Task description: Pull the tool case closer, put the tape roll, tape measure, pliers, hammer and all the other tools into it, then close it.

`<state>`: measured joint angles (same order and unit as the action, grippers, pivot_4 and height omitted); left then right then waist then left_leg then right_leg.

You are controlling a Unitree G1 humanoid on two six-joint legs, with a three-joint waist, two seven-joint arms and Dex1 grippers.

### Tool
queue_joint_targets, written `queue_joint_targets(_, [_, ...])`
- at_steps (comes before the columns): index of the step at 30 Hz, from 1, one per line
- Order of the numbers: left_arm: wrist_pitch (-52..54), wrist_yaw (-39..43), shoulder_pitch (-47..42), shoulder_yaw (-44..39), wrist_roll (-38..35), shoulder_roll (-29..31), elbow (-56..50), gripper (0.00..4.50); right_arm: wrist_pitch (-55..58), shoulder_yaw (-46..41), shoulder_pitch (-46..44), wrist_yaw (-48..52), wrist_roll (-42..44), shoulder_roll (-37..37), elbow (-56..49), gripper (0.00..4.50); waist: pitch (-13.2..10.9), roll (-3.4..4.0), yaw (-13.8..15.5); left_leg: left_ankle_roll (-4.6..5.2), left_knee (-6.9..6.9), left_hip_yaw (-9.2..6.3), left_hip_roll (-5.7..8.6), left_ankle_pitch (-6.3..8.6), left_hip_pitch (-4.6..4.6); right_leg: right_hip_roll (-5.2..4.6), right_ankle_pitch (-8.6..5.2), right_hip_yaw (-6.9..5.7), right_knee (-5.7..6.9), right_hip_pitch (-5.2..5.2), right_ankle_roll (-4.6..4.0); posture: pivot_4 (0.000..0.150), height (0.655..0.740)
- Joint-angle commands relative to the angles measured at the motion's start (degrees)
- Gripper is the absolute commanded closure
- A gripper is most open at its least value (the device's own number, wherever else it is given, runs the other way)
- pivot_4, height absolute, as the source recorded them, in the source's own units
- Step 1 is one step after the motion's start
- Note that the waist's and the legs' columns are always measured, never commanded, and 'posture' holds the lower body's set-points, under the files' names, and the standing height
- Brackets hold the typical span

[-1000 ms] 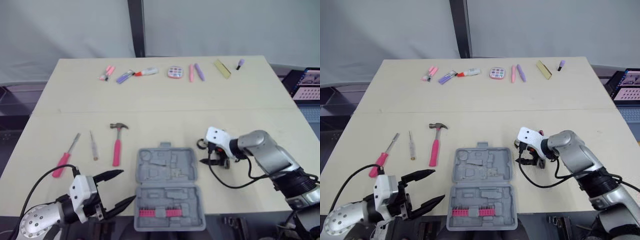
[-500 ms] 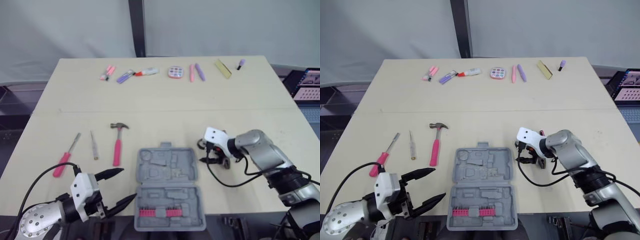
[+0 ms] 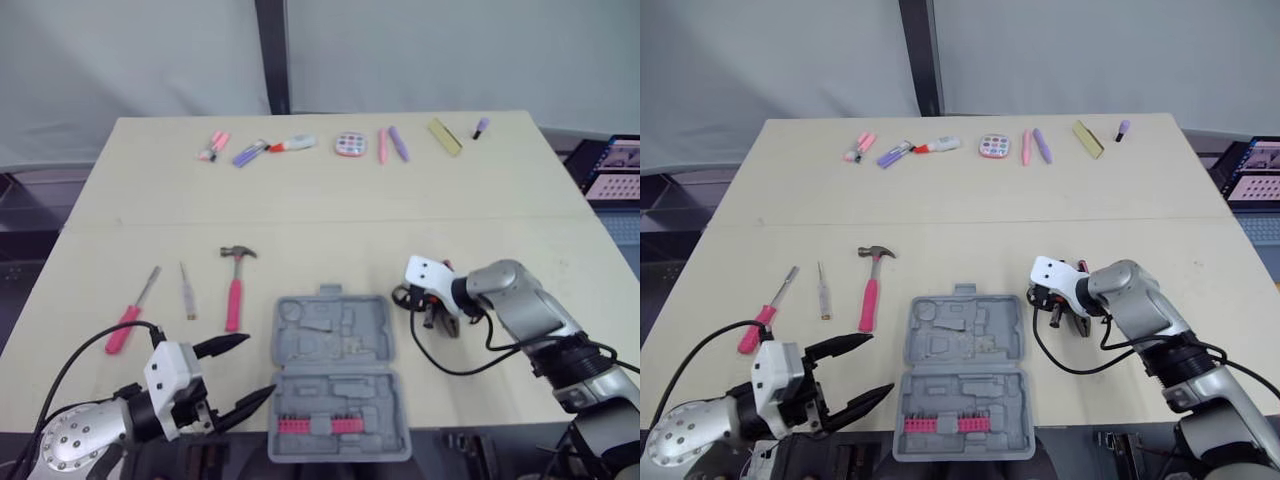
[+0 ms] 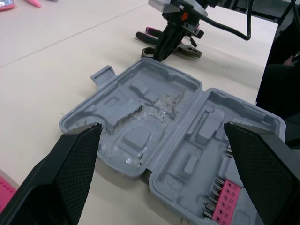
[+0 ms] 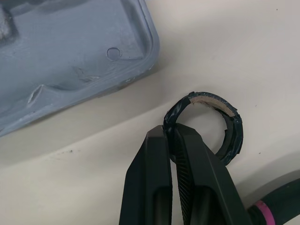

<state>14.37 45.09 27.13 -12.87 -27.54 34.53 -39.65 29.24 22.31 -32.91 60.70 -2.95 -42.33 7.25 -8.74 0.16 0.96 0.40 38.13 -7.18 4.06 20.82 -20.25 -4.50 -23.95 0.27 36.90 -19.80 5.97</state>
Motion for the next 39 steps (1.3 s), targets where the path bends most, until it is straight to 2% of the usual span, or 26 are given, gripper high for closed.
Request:
queue_joint_targets(1, [1.77, -1.26, -1.55, 0.07, -2.77, -0.02, -2.65, 0.00, 0.39, -1.54, 0.01, 1.04, -0.05, -1.42, -2.40, 4.43, -0.01, 0.01, 0.05, 0.00, 0.00, 0.01, 0.01, 0.00, 0.00, -0.01, 0.00, 0.01, 0.01, 0.00, 0.00, 0.150, 0.7400])
queue_joint_targets(6, [4.23, -3.00, -3.92, -0.04, -4.21, -0.18, -2.90, 0.00, 5.28, -4.38, -0.17, 1.49, 2.03, -3.63, -8.15, 4.43, -0.04, 0.07, 0.05, 0.00, 0.00, 0.00, 0.02, 0.00, -0.04, -0.01, 0.00, 0.01, 0.01, -0.03, 0.00, 0.150, 0.7400])
queue_joint_targets(9, [4.59, -4.05, -3.45, -1.98, -5.29, -1.00, -2.19, 0.00, 14.16, -6.37, -1.01, 3.59, 6.68, -4.64, -18.92, 4.43, -0.06, 0.10, -0.04, 0.00, 0.00, 0.00, 0.01, 0.00, -0.04, 0.00, 0.00, 0.00, 0.01, -0.03, 0.00, 0.150, 0.7400])
queue_joint_targets(12, [2.74, -2.46, -0.58, -4.84, -6.02, -1.64, -0.24, 0.00, 22.50, -6.85, -1.94, 4.39, 11.29, -4.39, -28.30, 4.43, -0.11, 0.15, -0.70, 0.00, -0.05, 0.04, -0.04, 0.00, -0.08, 0.04, 0.00, 0.02, 0.02, -0.11, 0.00, 0.150, 0.7400])
queue_joint_targets(18, [-3.94, 2.06, 6.02, -9.13, -4.22, -3.61, 6.18, 0.00, 31.70, -3.26, -4.22, -0.35, 15.26, 0.71, -36.40, 4.43, -0.14, 0.14, -0.98, -0.01, -0.05, 0.02, -0.05, 0.01, -0.07, 0.02, 0.00, 0.01, -0.04, -0.08, 0.00, 0.150, 0.7400])
queue_joint_targets(24, [-10.40, 4.92, 9.58, -10.04, -2.19, -5.65, 11.45, 0.00, 34.69, 0.76, -7.24, -4.77, 16.81, 7.29, -35.62, 4.43, -0.17, 0.11, -0.98, -0.02, -0.05, -0.02, 0.02, 0.01, -0.07, -0.05, 0.00, 0.02, -0.02, -0.11, 0.00, 0.150, 0.7400])
queue_joint_targets(28, [-14.82, 6.62, 11.19, -9.82, -0.63, -6.83, 15.37, 0.00, 33.58, 3.64, -8.67, -7.44, 16.24, 11.93, -31.31, 4.43, -0.17, 0.11, -1.11, -0.02, -0.07, -0.03, 0.03, 0.01, -0.07, -0.05, 0.00, 0.02, 0.00, -0.16, 0.00, 0.150, 0.7400])
queue_joint_targets(39, [-16.88, 5.79, 10.82, -9.51, -0.66, -7.25, 15.85, 0.00, 28.17, 7.74, -8.82, -11.77, 15.37, 21.40, -20.86, 4.43, -0.18, 0.12, -1.35, -0.03, -0.07, -0.01, 0.04, 0.01, -0.09, -0.05, 0.00, 0.03, 0.21, -0.33, 0.00, 0.150, 0.7400])
